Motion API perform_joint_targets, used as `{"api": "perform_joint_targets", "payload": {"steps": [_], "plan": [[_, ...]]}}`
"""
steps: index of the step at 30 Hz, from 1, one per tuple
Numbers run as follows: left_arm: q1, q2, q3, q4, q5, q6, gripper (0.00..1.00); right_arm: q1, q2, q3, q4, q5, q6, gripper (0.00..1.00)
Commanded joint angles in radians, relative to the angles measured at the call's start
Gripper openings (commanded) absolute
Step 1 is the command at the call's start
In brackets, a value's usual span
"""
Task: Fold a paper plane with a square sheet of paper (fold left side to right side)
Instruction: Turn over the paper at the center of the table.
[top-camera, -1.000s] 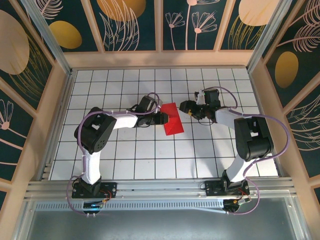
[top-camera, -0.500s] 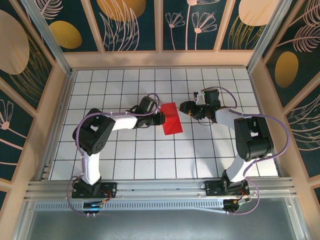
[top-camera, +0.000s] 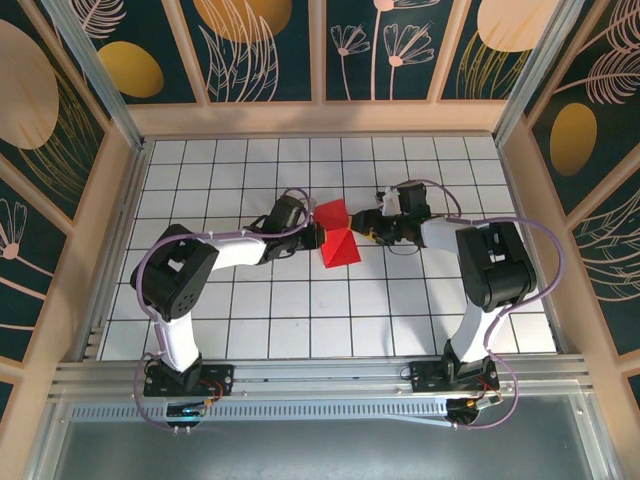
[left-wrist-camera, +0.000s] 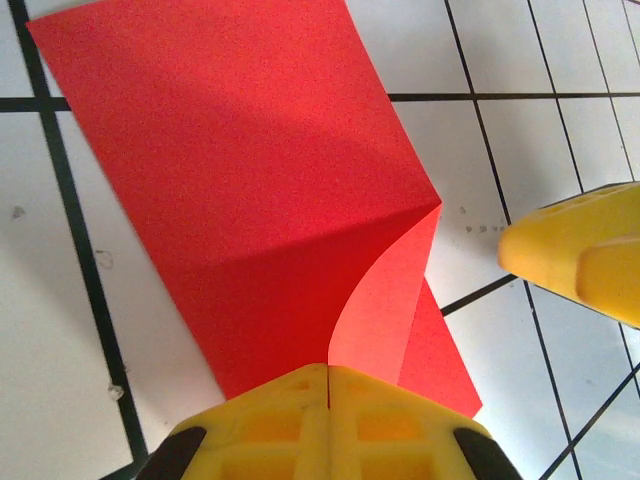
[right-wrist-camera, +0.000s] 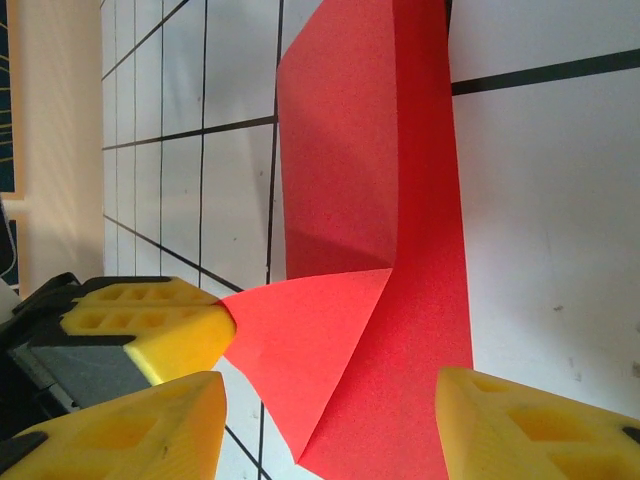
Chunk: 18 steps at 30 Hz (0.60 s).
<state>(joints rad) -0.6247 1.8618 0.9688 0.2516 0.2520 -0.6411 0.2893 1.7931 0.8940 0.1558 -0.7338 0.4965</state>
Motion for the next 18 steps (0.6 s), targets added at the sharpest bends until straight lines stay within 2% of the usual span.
{"api": "perform_joint_targets", "payload": {"steps": [1, 18], "plan": [[-0.003, -0.030, -0.028, 0.043, -0.019, -0.028, 0.00, 0.015, 0.030, 0.020, 0.065, -0.019, 0.020, 0.58], [-0.003, -0.053, -0.061, 0.067, -0.028, -0.034, 0.00, 0.064, 0.159, 0.154, 0.016, 0.025, 0.048, 0.59]]}}
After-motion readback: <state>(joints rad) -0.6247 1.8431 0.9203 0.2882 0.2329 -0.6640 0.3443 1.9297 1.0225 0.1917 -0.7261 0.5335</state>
